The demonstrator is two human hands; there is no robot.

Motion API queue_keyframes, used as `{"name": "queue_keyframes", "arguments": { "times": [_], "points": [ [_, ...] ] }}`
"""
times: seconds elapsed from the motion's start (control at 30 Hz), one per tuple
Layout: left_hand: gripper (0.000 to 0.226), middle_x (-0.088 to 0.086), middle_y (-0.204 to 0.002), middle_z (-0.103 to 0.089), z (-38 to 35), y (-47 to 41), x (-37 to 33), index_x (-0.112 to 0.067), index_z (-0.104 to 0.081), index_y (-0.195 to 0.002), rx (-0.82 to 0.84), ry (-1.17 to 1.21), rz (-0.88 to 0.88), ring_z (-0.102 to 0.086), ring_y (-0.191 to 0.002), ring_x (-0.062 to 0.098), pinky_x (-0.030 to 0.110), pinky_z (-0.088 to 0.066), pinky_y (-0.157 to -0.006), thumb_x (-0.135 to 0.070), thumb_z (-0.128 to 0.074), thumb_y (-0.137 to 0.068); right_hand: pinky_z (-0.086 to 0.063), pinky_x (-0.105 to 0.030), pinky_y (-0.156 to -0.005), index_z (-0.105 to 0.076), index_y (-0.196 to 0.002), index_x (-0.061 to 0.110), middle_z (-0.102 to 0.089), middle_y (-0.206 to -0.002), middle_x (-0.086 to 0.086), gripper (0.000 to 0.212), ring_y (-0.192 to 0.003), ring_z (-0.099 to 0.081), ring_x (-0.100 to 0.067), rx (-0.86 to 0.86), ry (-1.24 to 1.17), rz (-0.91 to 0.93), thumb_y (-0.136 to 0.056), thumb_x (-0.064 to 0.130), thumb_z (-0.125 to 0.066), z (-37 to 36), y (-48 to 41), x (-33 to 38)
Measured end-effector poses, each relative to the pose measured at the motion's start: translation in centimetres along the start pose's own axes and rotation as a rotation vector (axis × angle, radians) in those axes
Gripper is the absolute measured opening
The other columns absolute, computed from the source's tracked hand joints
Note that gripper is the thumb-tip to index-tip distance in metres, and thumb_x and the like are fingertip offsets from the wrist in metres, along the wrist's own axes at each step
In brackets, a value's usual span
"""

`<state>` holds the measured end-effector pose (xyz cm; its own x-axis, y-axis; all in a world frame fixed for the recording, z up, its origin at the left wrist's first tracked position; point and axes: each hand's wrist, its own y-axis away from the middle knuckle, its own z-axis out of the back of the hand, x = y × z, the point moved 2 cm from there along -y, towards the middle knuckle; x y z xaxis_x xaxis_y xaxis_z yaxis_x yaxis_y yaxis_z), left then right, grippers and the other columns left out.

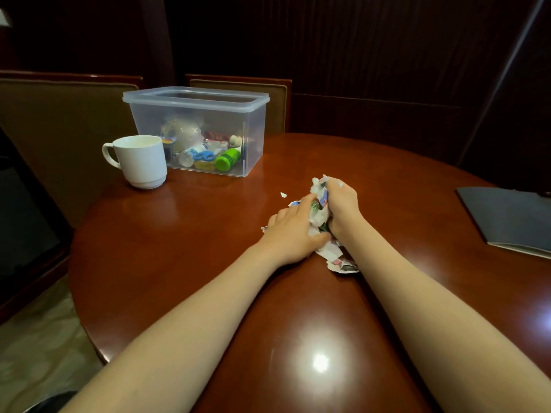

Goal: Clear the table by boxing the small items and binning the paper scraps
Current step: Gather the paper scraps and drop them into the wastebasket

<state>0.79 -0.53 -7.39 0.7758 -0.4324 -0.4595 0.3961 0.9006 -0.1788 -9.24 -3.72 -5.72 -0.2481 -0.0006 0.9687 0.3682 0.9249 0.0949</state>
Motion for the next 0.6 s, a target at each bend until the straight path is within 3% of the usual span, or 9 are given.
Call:
{"name": "queue_keyframes", "arguments": {
  "times": [0.1, 0.23, 0.37, 0.43, 0.6],
  "points": [
    [0.053, 0.006, -0.139, -0.042, 0.3, -0.3, 0.0, -0.021, -0.026, -0.143, -0.066, -0.062, 0.006, -0.038, -0.126, 0.029, 0.039, -0.031, -0.100, -0.030, -0.046, -0.095, -0.043, -0.025, -0.058, -0.056, -0.083, 0.020, -0.055, -0.074, 0.001, 0.020, -0.065, -0.051, -0.012, -0.091, 0.037, 0.019, -0.093, 0.012, -0.041, 0.4, -0.3, 0.1],
    [0.036, 0.006, -0.129, -0.046, 0.6, -0.3, -0.1, -0.017, -0.041, -0.132, -0.097, -0.181, -0.031, -0.039, -0.120, 0.026, 0.035, -0.035, -0.093, -0.026, -0.043, -0.097, -0.036, -0.023, -0.053, -0.052, -0.077, 0.021, -0.048, -0.068, 0.002, 0.021, -0.059, -0.043, -0.009, -0.198, 0.066, 0.031, -0.094, 0.016, -0.040, 1.0, -0.6, 0.0],
    [0.021, 0.008, -0.112, -0.057, 1.0, -0.3, 0.1, -0.011, -0.049, -0.112, -0.187, -0.130, -0.073, -0.053, -0.104, 0.027, 0.032, -0.036, -0.074, -0.024, -0.044, -0.097, -0.048, -0.027, -0.068, -0.052, -0.097, 0.015, -0.054, -0.085, -0.001, 0.014, -0.078, -0.054, -0.013, -0.260, 0.085, 0.041, -0.097, 0.023, -0.041, 1.2, -0.6, -0.1],
    [0.019, 0.007, -0.103, -0.059, 1.3, -0.1, 0.1, -0.010, -0.050, -0.105, -0.238, -0.090, -0.069, -0.056, -0.095, 0.027, 0.031, -0.036, -0.070, -0.025, -0.040, -0.099, -0.049, -0.029, -0.072, -0.054, -0.108, 0.008, -0.056, -0.091, -0.003, 0.023, -0.086, -0.056, -0.017, -0.269, 0.076, 0.046, -0.097, 0.025, -0.042, 1.2, -0.5, -0.1],
    [0.020, -0.003, -0.083, -0.052, 2.2, 0.3, 0.3, -0.014, -0.048, -0.093, -0.366, 0.096, -0.038, -0.049, -0.074, 0.015, 0.024, -0.033, -0.063, -0.031, -0.039, -0.100, -0.044, -0.020, -0.061, -0.051, -0.125, 0.009, -0.054, -0.103, -0.005, 0.034, -0.091, -0.054, -0.017, -0.277, 0.021, 0.034, -0.097, 0.026, -0.044, 1.2, -0.2, 0.4]
  ]
}}
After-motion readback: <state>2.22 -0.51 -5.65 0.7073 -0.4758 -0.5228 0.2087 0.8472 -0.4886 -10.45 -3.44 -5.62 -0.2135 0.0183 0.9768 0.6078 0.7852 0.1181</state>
